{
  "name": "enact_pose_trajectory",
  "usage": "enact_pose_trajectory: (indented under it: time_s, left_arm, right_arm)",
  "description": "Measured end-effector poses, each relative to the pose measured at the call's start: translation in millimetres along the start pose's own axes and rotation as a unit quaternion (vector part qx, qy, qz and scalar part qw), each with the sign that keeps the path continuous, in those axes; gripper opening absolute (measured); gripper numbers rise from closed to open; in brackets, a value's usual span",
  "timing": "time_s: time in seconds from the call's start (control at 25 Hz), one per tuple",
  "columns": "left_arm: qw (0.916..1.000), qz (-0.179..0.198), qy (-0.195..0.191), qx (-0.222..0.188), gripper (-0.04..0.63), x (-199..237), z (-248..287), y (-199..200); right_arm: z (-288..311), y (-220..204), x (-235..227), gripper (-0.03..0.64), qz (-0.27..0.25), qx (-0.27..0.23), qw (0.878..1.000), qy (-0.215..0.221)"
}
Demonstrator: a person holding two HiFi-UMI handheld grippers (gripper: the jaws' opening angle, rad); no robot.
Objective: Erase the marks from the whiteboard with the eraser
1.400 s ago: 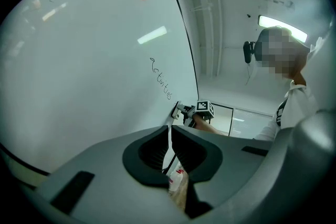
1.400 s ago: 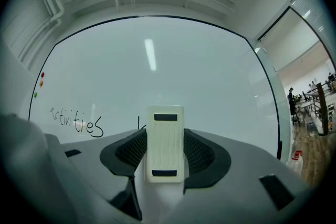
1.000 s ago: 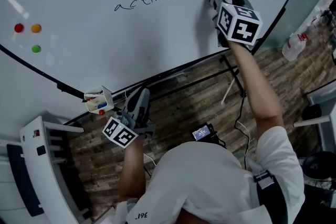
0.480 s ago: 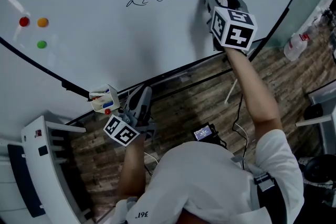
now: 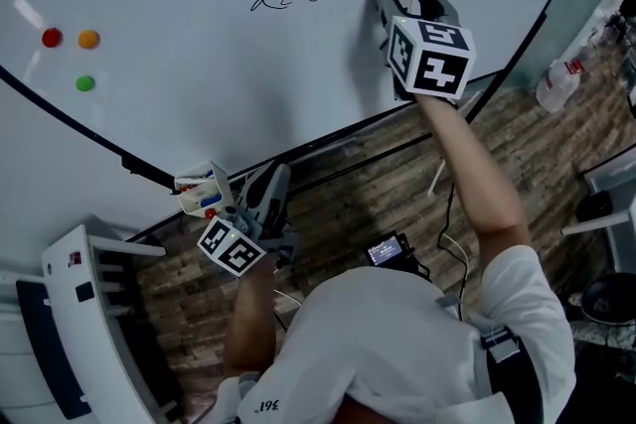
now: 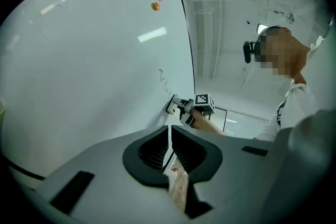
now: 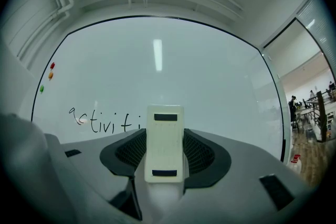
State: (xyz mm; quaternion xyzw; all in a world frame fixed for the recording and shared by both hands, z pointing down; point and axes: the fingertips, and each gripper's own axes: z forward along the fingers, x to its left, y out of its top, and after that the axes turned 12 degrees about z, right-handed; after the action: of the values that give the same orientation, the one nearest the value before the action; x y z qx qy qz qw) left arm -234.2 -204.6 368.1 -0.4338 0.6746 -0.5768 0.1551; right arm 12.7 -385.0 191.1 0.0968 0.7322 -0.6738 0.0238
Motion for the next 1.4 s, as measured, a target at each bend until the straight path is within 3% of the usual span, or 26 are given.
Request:
enact_pose_trajectory:
  time_s: [0.36,1.4]
  left_arm:
    - [1.0,-0.002,-0.005,0.005,0.008,0.8,-9.8,1.3]
    - [1.0,-0.001,0.005,-0.008,0.008,12.5,-43.7,12.8]
  right_arm:
    - [-3.7,-8.0,46.1,0.239,-0.017,0.001,1.0,0.023]
    - [-7.6,-16.9,89.3,0.239,-0.014,0.004,1.0,0.012]
